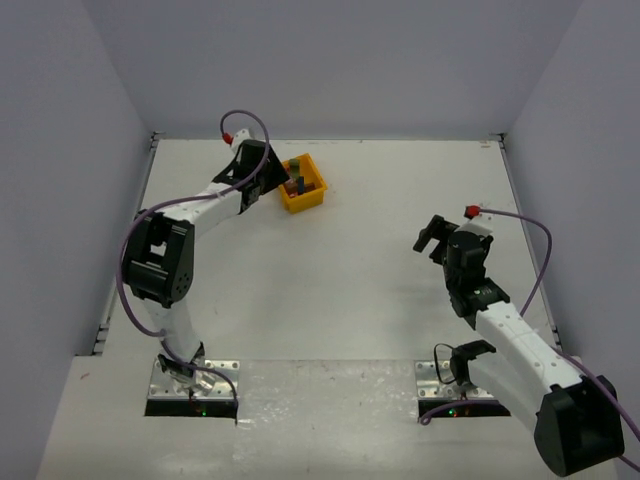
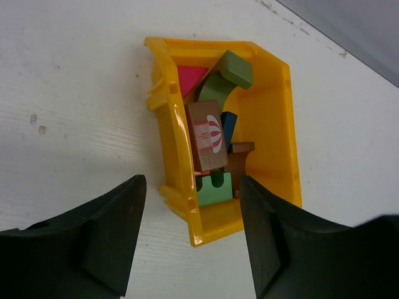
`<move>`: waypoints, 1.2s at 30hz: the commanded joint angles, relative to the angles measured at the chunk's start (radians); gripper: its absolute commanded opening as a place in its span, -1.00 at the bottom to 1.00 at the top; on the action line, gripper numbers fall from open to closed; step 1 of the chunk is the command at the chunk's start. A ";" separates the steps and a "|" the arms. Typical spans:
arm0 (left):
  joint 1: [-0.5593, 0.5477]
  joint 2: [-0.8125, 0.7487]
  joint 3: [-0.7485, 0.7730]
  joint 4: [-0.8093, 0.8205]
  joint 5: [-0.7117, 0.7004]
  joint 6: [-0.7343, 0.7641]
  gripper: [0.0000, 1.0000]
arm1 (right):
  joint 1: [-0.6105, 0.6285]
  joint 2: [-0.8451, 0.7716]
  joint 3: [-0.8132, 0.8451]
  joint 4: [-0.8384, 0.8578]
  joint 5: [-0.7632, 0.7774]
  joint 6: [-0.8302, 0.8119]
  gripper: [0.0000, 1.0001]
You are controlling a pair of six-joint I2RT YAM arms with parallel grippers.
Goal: Build the wood block tower
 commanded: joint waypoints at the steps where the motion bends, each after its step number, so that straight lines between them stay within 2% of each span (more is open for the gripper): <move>1: 0.002 0.052 0.074 -0.041 -0.037 -0.022 0.11 | 0.003 0.029 0.065 0.032 0.000 -0.029 0.97; 7: 0.004 0.135 0.145 -0.083 -0.021 -0.026 0.03 | 0.003 0.052 0.077 0.026 0.000 -0.035 0.97; 14: 0.001 0.187 0.170 -0.103 -0.009 -0.016 -0.35 | 0.003 0.068 0.088 0.019 0.003 -0.039 0.97; 18: -0.001 0.206 0.177 -0.106 0.001 0.004 -0.78 | 0.003 0.068 0.088 0.012 0.007 -0.038 0.97; 19: -0.002 0.206 0.180 -0.106 0.005 0.007 -1.00 | 0.003 0.069 0.086 0.012 0.009 -0.036 0.97; 24: -0.021 0.119 0.169 -0.112 -0.011 0.111 -1.00 | 0.003 0.078 0.097 0.006 -0.029 -0.039 0.97; 32: -0.211 -0.104 0.106 -0.131 -0.414 0.480 -1.00 | 0.003 0.082 0.094 0.009 -0.069 -0.057 0.97; 36: -0.258 -0.158 0.085 -0.135 -0.390 0.620 -1.00 | 0.001 0.073 0.088 0.004 -0.078 -0.059 0.97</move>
